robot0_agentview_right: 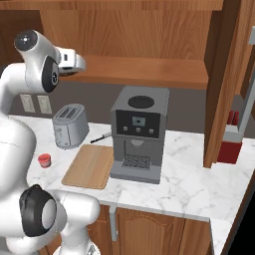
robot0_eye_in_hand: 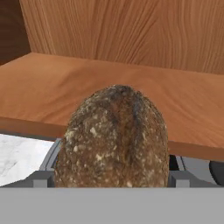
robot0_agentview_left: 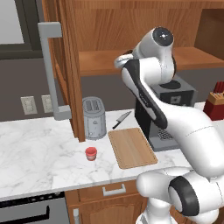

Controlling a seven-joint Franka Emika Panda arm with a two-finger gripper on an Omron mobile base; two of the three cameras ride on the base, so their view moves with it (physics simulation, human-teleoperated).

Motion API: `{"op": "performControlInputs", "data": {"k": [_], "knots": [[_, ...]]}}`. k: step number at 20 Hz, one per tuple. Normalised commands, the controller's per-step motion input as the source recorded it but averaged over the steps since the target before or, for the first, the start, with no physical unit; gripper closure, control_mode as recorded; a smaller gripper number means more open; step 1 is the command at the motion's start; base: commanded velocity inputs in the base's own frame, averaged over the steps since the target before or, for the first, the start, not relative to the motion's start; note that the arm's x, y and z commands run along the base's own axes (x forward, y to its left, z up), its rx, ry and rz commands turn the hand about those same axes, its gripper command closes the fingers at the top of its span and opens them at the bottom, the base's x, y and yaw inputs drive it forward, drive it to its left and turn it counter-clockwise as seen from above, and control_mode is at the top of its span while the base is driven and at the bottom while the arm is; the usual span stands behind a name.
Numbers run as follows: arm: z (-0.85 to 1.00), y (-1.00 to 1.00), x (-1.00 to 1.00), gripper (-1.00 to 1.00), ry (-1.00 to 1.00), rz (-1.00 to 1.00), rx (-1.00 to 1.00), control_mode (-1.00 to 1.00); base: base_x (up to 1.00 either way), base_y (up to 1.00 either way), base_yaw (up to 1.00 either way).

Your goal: Pick the bread, place it on the cutting board, pick the jam, place it on the counter, and close the cabinet.

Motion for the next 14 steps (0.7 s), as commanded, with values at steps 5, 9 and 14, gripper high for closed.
{"op": "performControlInputs", "data": {"k": [5, 9, 14], "knots": [[0.0, -0.17, -0.76, 1.0, 0.06, 0.0, 0.0, -1.0, 0.0, 0.0, 0.0], [0.0, -0.08, -0.65, 1.0, 0.1, 0.0, 0.0, -1.0, 0.0, 0.0, 0.0], [0.0, -0.05, -0.67, 1.0, 0.1, 0.0, 0.0, -1.0, 0.0, 0.0, 0.0]]}}
